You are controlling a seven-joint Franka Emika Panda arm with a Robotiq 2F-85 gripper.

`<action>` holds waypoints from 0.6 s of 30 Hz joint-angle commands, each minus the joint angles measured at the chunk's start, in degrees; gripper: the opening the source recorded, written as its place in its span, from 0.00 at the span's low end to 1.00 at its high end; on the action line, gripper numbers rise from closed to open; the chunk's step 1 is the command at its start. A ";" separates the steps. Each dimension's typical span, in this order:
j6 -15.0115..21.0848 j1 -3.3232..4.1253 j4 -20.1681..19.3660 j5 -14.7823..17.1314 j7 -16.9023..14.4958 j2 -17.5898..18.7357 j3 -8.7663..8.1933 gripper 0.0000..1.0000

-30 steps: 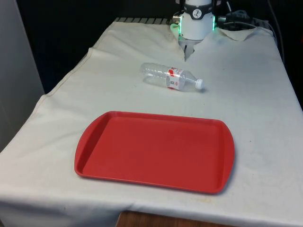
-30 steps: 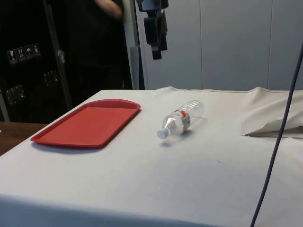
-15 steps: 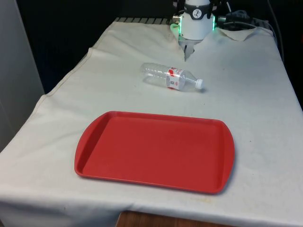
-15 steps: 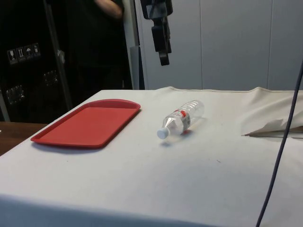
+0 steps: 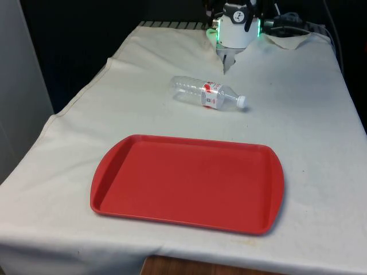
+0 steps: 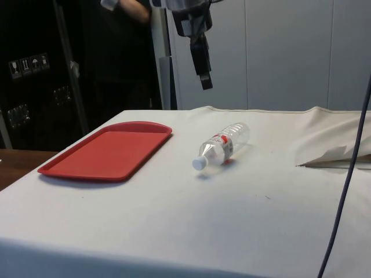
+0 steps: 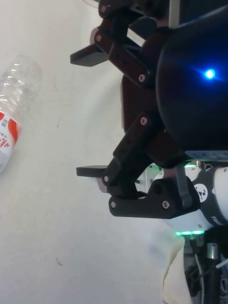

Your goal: Place the bottle upright on the tray.

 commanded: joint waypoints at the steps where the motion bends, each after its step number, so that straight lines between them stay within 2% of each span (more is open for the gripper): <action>1: 0.63 0.00 -0.17 -0.80 0.00 0.34 0.11 1.00; 4: 0.00 0.00 0.00 -0.80 -0.11 0.69 0.11 1.00; 13: 0.92 0.00 0.06 -3.67 -0.86 3.09 0.46 1.00; 14: 0.34 0.00 0.06 -2.98 -0.74 2.75 0.40 1.00; 18: 1.38 0.00 0.17 -4.81 -1.09 4.24 0.46 1.00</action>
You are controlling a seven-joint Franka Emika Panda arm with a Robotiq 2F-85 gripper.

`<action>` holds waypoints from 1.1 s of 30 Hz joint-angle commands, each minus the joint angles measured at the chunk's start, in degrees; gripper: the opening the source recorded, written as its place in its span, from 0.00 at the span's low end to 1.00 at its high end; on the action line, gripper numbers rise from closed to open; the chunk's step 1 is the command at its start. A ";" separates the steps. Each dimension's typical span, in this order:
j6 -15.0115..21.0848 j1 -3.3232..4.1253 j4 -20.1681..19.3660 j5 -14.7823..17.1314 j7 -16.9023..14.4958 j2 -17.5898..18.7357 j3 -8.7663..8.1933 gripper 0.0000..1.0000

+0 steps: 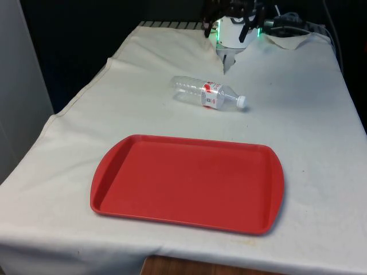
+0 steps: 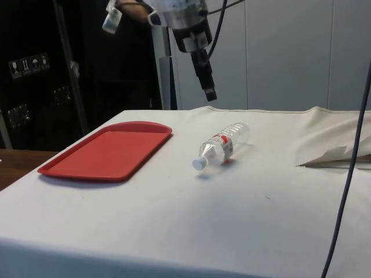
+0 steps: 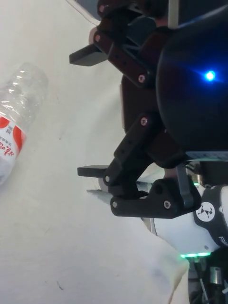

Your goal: Place the bottle upright on the tray.

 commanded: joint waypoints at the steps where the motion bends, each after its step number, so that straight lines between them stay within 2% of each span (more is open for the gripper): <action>1: 0.52 0.00 0.11 -0.80 0.06 0.57 0.00 1.00; 4: 0.17 0.00 0.17 -0.63 0.00 0.74 0.00 1.00; 5: 0.63 0.00 0.63 -1.72 0.17 1.72 0.00 1.00; 18: 0.86 0.00 1.26 -4.58 -0.63 4.93 0.11 1.00; 33: 0.23 0.00 1.49 -5.04 -2.52 7.91 0.23 1.00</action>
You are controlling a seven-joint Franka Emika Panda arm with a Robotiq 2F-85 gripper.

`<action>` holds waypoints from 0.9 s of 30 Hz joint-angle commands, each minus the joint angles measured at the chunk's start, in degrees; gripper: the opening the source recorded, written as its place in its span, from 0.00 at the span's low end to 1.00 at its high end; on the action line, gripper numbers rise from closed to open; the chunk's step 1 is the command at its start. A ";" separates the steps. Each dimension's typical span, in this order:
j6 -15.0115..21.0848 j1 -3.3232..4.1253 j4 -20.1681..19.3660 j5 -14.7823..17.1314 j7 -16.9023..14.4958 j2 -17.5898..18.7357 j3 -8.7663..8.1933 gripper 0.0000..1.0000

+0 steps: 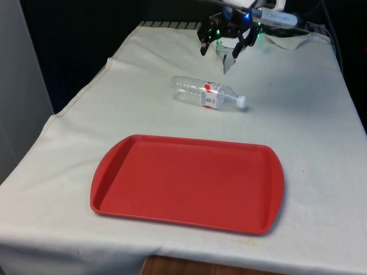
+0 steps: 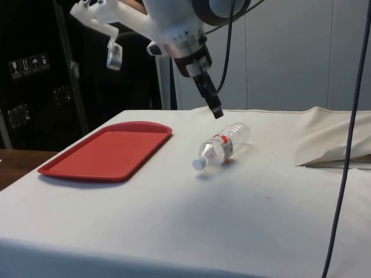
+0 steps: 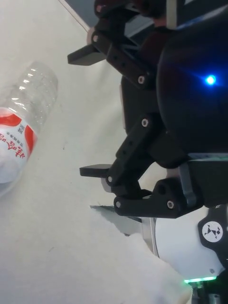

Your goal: Place the bottle upright on the tray.

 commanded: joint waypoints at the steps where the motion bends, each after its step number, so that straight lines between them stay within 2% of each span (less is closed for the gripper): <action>1: -0.11 0.06 0.11 -0.40 -0.34 0.57 0.00 1.00; 16: -0.46 0.00 0.52 -1.09 -3.09 3.50 0.00 1.00; 27: -2.12 0.06 1.89 -2.29 -5.50 6.36 0.11 1.00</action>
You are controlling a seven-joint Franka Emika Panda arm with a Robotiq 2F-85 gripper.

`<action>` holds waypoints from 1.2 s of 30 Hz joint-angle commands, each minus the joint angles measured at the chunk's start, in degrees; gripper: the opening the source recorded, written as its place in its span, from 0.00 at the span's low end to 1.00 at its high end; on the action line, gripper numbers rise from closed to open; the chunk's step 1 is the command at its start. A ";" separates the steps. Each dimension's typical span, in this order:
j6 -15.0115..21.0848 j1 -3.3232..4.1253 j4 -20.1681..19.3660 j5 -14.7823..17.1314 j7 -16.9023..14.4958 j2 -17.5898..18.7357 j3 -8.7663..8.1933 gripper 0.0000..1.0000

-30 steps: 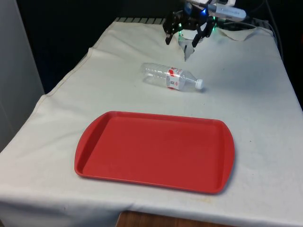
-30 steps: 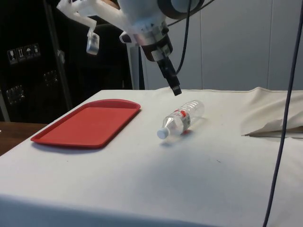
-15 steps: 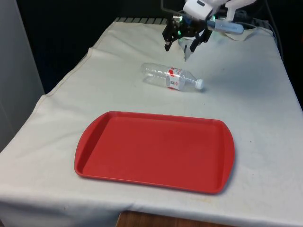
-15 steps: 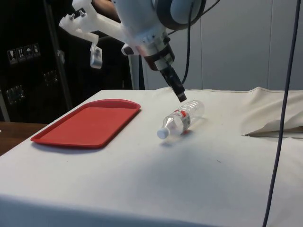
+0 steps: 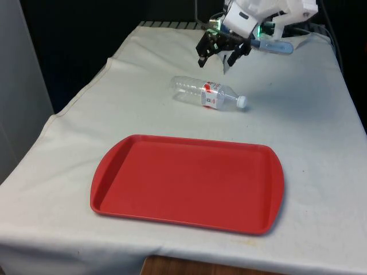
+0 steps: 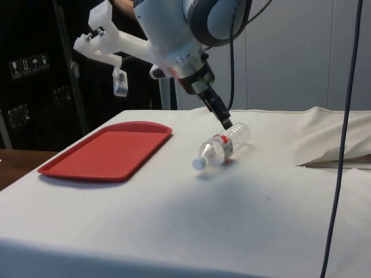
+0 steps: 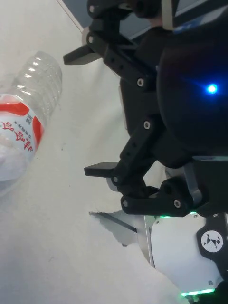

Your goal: Place the bottle upright on the tray.

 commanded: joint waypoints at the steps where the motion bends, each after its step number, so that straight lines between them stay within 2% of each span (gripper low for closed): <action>1: -0.63 0.06 0.52 -0.29 -0.29 0.69 0.00 1.00; 6: -1.83 0.06 1.95 -0.17 -1.83 2.64 0.11 1.00; 7: -1.32 0.00 1.55 -0.06 -1.49 2.06 0.06 1.00; 8: -2.18 0.06 2.41 -0.11 -2.35 3.27 0.11 1.00; 15: -3.84 0.06 4.47 -0.11 -4.24 5.67 0.17 1.00; 28: -5.27 0.11 7.05 -0.46 -6.30 9.05 0.69 1.00; 36: -5.27 0.23 7.39 -1.03 -7.10 10.03 2.35 1.00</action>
